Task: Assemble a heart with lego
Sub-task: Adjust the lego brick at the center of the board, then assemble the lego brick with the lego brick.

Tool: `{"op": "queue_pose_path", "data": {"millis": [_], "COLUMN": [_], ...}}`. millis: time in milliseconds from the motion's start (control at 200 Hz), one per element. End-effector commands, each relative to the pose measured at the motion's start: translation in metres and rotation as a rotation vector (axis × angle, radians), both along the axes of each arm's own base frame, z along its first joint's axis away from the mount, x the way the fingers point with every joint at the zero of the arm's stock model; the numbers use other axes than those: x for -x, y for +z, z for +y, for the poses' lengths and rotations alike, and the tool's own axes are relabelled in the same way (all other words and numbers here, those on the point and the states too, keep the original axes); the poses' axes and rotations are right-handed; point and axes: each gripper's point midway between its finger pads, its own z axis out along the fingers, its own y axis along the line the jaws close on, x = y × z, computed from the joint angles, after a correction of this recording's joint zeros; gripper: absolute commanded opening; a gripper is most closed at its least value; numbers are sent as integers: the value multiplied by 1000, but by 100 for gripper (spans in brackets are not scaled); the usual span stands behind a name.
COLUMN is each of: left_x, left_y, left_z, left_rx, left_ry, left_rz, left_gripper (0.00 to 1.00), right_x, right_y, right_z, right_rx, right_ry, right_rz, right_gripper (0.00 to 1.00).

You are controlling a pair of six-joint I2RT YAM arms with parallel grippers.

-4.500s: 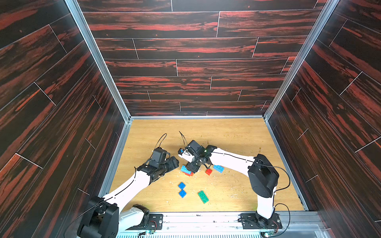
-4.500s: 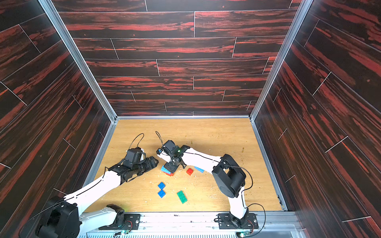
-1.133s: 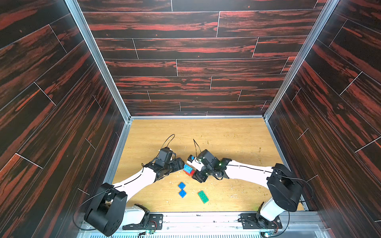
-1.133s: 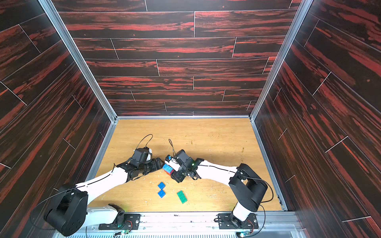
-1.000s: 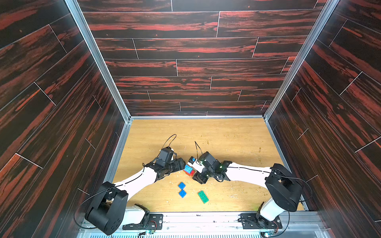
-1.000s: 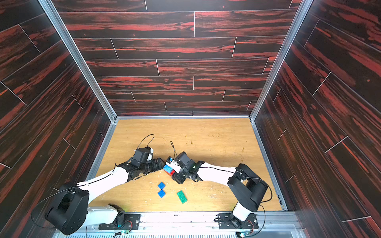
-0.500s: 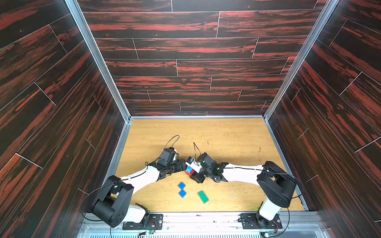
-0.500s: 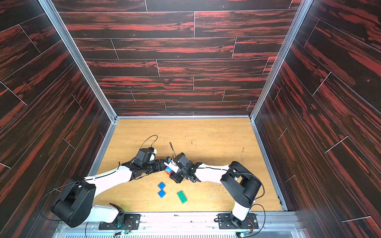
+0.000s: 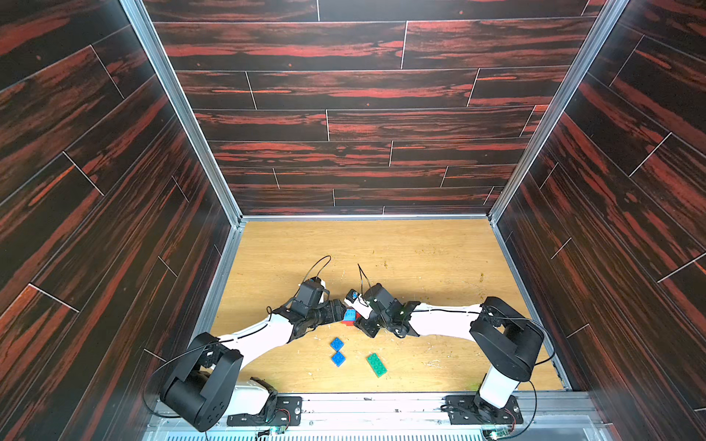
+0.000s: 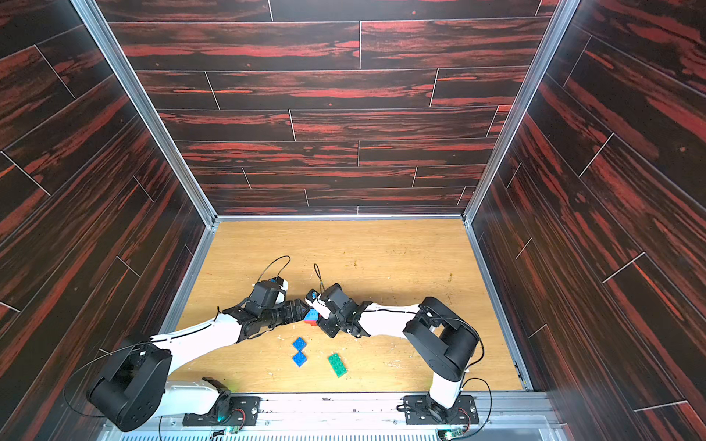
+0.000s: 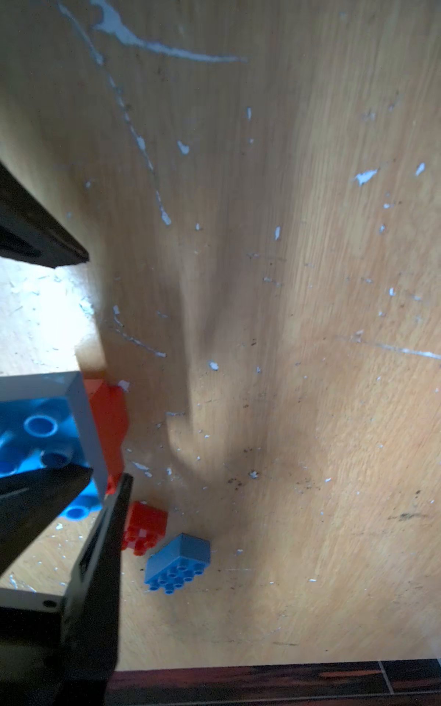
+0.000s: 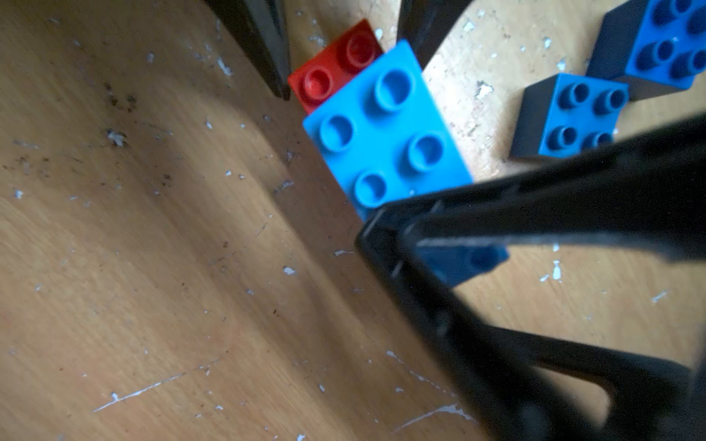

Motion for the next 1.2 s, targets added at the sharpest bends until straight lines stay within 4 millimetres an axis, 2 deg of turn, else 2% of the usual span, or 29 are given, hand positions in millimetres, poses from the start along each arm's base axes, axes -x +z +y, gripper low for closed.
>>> {"op": "queue_pose_path", "data": {"millis": [0,115,261,441,581,696,837,1192], "left_x": [10,11,12,12,14,14,11,2], "left_y": [5,9,-2,3,3,6,16,31], "left_z": [6,7,13,4,11,12,12,8], "left_rx": [-36,-42,-104,-80,-108,-122,-127,-114], "left_ry": [-18,-25,-17,-51,-34,-35,-30,-21], "left_rz": [-32,-46,-3,-4,-9,-3,-13,-29], "left_gripper": [85,85,85,85,85,85,85,85], "right_x": [-3,-4,-5,-3,2,8,0,-24], "right_y": [4,1,4,5,14,31,46,56], "right_z": [5,3,3,-1,-1,2,0,-1], "right_rx": [-11,-3,-13,-11,-42,-96,-123,-168], "right_ry": [-7,-18,-22,-23,-7,3,-72,-257], "right_rz": [-18,-20,-25,-28,-29,-21,-10,100], "right_gripper": [47,47,47,49,54,59,64,65]}}
